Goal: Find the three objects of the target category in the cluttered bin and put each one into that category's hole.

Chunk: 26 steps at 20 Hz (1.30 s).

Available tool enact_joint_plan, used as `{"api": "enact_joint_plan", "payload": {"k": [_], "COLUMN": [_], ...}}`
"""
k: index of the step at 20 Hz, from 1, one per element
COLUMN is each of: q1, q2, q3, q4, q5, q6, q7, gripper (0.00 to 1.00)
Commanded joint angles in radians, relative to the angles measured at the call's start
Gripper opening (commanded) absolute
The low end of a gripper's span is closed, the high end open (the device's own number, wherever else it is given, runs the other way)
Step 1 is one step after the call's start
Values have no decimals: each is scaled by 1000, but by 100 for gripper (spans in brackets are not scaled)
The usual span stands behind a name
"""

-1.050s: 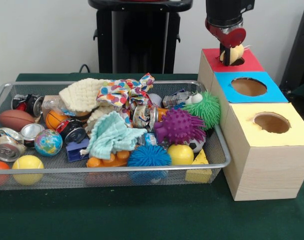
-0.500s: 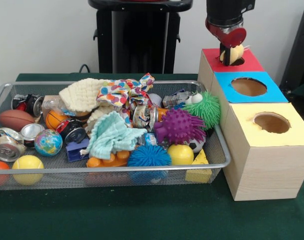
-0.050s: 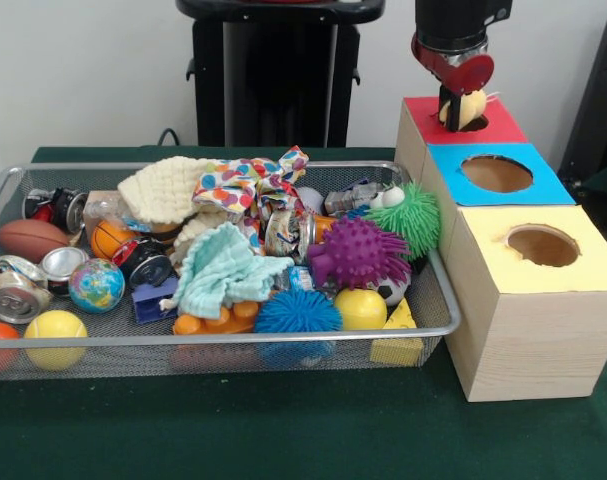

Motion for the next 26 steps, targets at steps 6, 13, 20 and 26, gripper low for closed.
{"api": "enact_joint_plan", "payload": {"k": [6,13,20,26], "q1": [-17,22,27,33], "q2": [356,297,250,248], "q3": [96,10,-43,-54], "q4": [-35,-49,-74,-85], "q5": [-38,-65,-111,-126], "q6": [-359,-229,-150,-143], "q7": [218,153,106,120], "gripper": [0,0,0,0]}}
